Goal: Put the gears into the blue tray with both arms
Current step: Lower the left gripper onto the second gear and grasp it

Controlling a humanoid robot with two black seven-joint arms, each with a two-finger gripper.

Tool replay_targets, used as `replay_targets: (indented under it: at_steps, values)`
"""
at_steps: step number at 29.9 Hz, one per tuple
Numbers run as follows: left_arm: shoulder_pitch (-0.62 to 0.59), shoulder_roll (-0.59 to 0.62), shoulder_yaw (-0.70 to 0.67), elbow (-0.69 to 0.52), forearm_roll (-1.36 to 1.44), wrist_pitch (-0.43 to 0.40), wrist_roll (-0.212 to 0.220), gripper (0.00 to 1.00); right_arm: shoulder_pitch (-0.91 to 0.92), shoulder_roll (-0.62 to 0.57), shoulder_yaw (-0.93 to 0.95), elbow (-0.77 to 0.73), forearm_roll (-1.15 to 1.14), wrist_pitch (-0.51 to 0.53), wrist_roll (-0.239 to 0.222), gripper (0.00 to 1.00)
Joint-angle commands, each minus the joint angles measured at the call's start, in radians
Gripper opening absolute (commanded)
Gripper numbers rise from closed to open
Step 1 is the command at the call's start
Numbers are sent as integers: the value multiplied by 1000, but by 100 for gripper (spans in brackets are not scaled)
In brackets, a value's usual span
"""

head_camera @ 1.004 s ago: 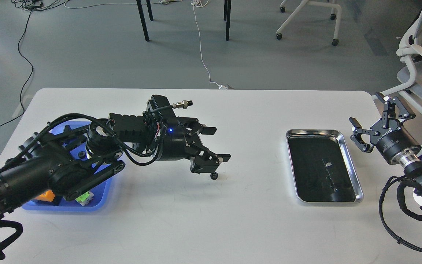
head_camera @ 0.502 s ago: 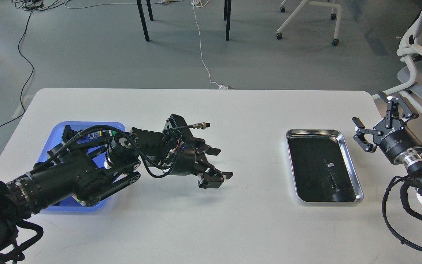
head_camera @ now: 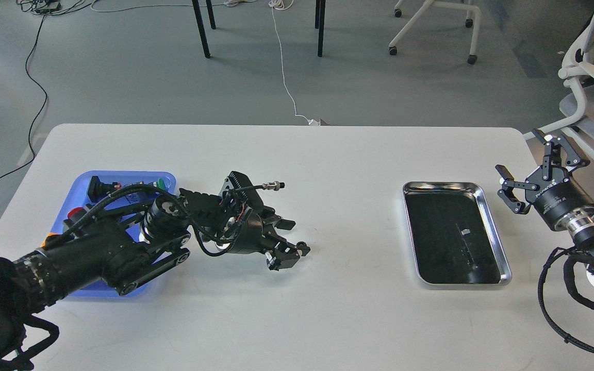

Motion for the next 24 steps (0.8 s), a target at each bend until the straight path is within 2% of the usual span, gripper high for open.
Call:
replay_targets:
  at_steps: [1,7,24]
  values:
    - [13,1,1,9,0,0,0,60,0,0,0,1,0,0,0,98]
    - [15,-8,2,38,0,0,0,46,0,0,1,-1,0,0,0,98]
    - [16,-31,15,27,0,0,0,49,0,-10,2,-1,0,0,0,98]
